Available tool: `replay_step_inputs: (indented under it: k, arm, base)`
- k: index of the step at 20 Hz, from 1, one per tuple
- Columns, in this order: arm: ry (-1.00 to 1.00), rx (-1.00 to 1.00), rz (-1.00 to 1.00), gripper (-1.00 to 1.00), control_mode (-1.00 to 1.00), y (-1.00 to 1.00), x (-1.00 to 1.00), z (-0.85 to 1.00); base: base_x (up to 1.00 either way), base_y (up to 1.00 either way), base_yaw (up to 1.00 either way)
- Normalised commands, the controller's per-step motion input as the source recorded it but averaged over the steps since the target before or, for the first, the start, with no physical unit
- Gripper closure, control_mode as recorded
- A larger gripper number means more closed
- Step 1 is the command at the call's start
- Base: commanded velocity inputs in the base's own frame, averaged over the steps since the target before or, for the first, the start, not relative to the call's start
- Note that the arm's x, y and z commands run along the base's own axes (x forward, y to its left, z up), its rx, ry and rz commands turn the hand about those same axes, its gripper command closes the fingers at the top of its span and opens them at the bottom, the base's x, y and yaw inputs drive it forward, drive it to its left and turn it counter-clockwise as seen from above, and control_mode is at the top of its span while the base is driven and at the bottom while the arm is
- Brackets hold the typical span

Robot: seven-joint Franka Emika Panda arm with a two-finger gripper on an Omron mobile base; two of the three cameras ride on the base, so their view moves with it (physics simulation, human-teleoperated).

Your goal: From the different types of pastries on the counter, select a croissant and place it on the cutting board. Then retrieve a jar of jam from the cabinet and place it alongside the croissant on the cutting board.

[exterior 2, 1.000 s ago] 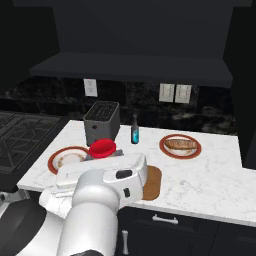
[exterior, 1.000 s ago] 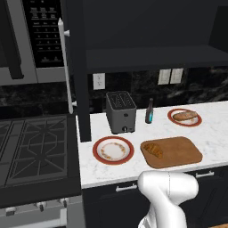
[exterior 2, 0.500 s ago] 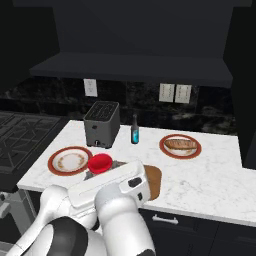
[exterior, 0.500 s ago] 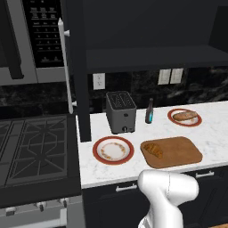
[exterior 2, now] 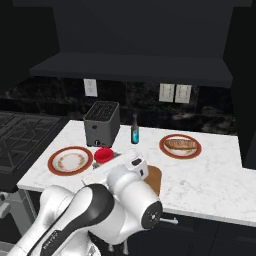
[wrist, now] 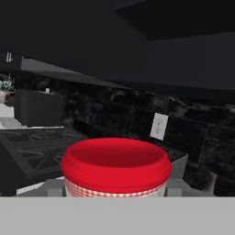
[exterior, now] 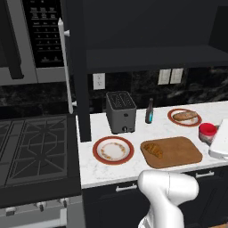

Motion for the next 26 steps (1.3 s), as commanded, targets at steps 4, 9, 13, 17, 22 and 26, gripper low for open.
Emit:
replay_step_inputs:
  k: [4, 9, 13, 17, 22, 26]
  arm:
    - [0.00, 0.00, 0.29, 1.00, -1.00, -0.18, 1.00, -0.95]
    - [0.04, 0.00, 0.29, 1.00, -1.00, -0.42, 0.72, -0.36]
    - [0.04, 0.05, 0.00, 1.00, -1.00, -0.39, 0.23, -0.37]
    - [0.14, -0.01, 0.00, 1.00, -1.00, -0.48, 0.39, -0.45]
    - [0.00, 0.00, 0.00, 1.00, -1.00, 0.00, 0.00, 0.00]
    - [0.00, 0.00, 0.00, 1.00, -1.00, -0.09, -0.31, -0.27]
  base:
    - [0.00, 0.00, 0.00]
    - [0.00, 0.00, 0.00]
    - [0.00, 0.00, 0.00]
    - [0.00, 0.00, 0.00]
    - [0.00, 0.00, 0.00]
    - [0.00, 0.00, 0.00]
